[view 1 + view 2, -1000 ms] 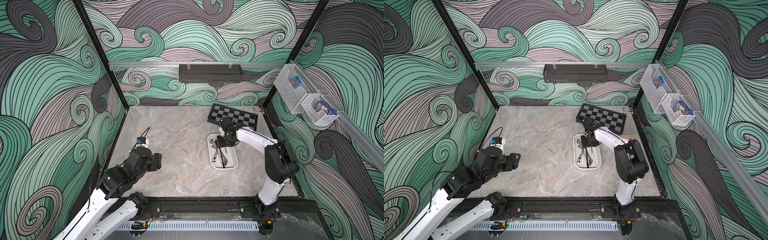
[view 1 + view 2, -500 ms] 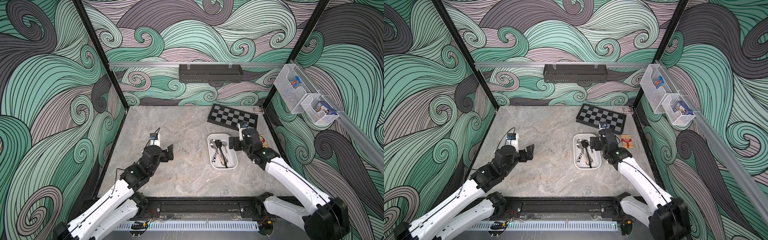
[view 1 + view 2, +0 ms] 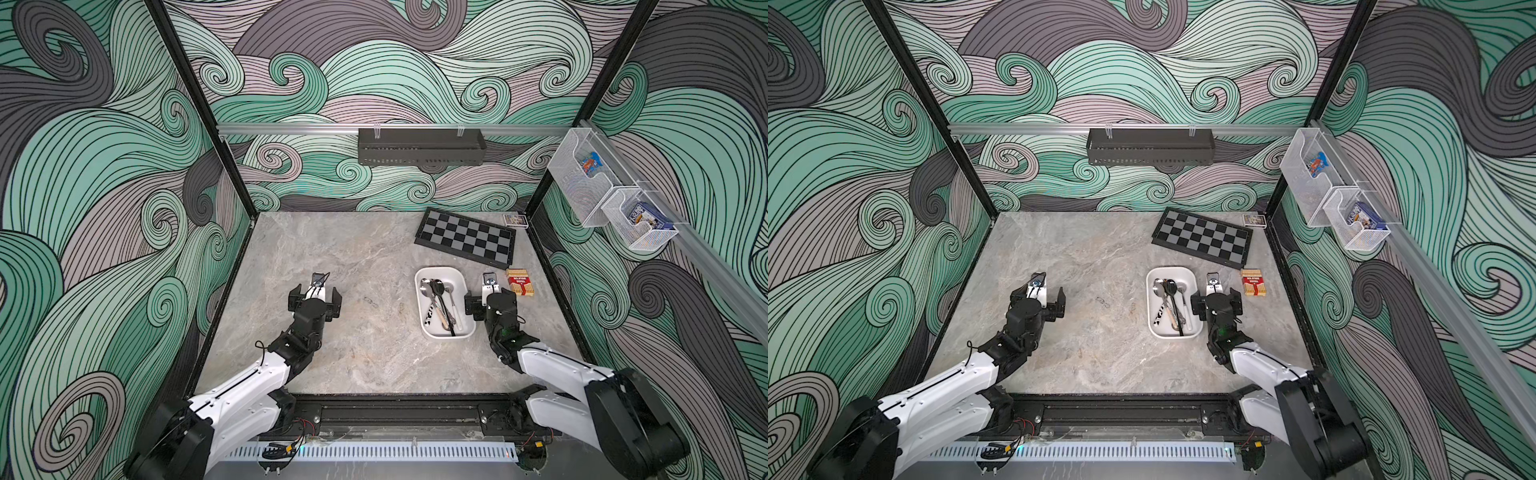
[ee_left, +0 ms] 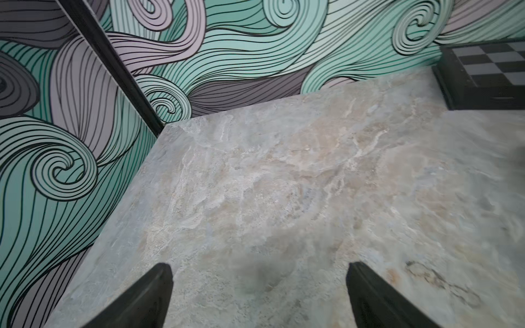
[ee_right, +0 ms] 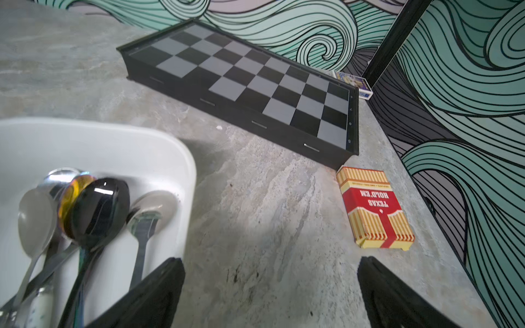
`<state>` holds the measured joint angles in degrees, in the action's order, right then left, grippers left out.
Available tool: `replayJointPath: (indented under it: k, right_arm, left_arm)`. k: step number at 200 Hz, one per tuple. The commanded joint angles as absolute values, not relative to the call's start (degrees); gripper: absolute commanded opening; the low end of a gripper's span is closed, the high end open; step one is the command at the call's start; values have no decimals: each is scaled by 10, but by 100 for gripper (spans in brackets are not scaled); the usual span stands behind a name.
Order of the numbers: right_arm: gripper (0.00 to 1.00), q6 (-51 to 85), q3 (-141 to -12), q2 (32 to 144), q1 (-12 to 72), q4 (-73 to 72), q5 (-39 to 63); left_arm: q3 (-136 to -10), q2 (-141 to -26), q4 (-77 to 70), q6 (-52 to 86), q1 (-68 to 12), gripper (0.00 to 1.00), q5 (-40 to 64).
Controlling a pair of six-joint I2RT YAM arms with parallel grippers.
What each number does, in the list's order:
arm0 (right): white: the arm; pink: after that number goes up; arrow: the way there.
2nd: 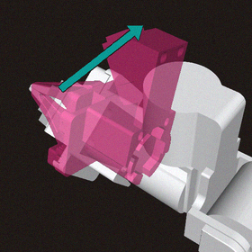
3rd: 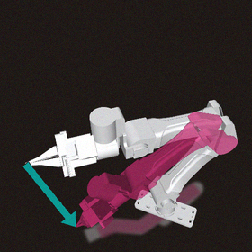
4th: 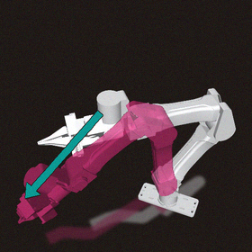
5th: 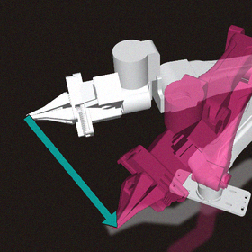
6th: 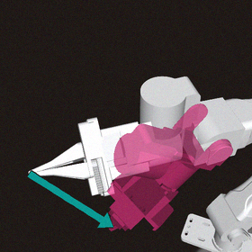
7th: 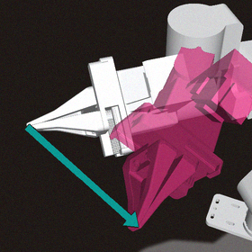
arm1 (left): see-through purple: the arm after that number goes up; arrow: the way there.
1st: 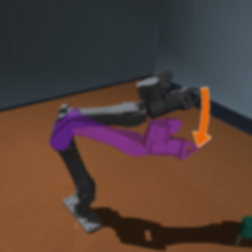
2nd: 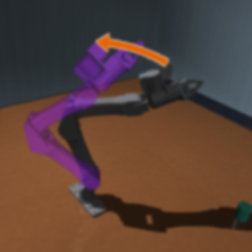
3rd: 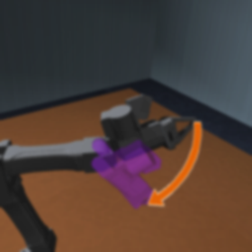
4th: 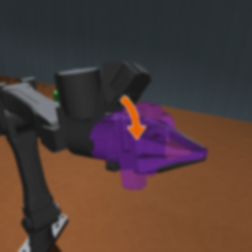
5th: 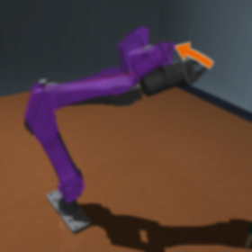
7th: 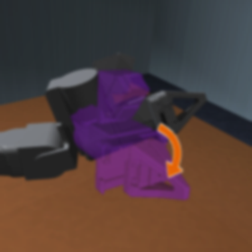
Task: Put the spoon into the storage box
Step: Reset both arms
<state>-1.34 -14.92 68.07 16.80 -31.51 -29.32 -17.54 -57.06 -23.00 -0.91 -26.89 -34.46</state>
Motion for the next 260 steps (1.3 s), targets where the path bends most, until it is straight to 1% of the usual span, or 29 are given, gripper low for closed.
replayJointPath:
  k: [1,13,21,33,49,58,67,76,82,88,99,104,117,120,128,138,145,154,161,172,191,211,222,238,260]
  right_arm:
    - [99,-8,-146,703,125,-450,-249]
    - [99,0,-140,726,102,-501,-232]
    - [99,-1,-137,742,88,-534,-214]
    - [99,-13,-144,748,82,-528,-209]
    - [99,-18,-141,770,71,-559,-206]
    - [99,-13,-131,802,61,-606,-199]
    - [99,-12,-121,851,53,-685,-191]
    - [98,-27,-114,882,53,-742,-157]
    - [96,-32,-119,882,53,-720,-132]
    - [99,-33,-127,890,52,-701,-121]
    - [99,-39,-137,920,52,-731,-120]
    - [99,-37,-144,915,51,-714,-122]
    - [99,-24,-188,887,46,-585,-120]
    - [99,-24,-198,889,45,-569,-112]
    - [99,-24,-213,903,39,-560,-104]
    - [99,-9,-217,896,25,-539,-88]
    - [99,-8,-218,893,22,-530,-83]
    - [99,-9,-213,900,22,-552,-83]
    - [99,-9,-213,898,22,-550,-84]
    - [99,-9,-209,893,22,-549,-82]
    - [99,-9,-209,894,22,-551,-82]
    - [99,-9,-209,894,22,-554,-82]
    - [99,-10,-209,895,23,-555,-82]
    - [99,-10,-209,895,22,-554,-82]
    - [99,-10,-209,895,22,-555,-82]
  left_arm:
    - [-188,-637,-310,8,-188,99,-300]
    - [-170,-683,-368,31,-154,99,-263]
    - [-150,-713,-463,23,-146,98,-263]
    - [-125,-745,-567,-4,-138,99,-232]
    - [-156,-765,-535,-18,-123,99,-235]
    - [-173,-775,-512,-22,-110,99,-215]
    - [-188,-787,-499,-33,-103,99,-199]
    - [-196,-805,-482,-18,-86,98,-172]
    - [-195,-839,-514,-14,-68,99,-148]
    - [-190,-874,-563,-5,-52,99,-133]
    - [-187,-929,-651,-11,-31,99,-96]
    - [-195,-915,-613,-4,-29,99,-91]
    - [-259,-870,-408,35,-6,99,-59]
    - [-270,-872,-384,40,1,99,-47]
    - [-249,-887,-448,29,15,99,-4]
    - [-229,-916,-544,21,15,99,-6]
    - [-237,-904,-505,25,14,99,-4]
    - [-255,-886,-441,28,14,98,-5]
    - [-260,-878,-418,37,14,98,-9]
    - [-251,-883,-442,30,14,99,-4]
    - [-225,-912,-545,20,13,99,-3]
    - [-243,-891,-472,22,13,99,-3]
    - [-241,-894,-480,21,13,99,-3]
    - [-227,-910,-536,19,12,99,-4]
    - [-234,-900,-504,20,12,99,-3]
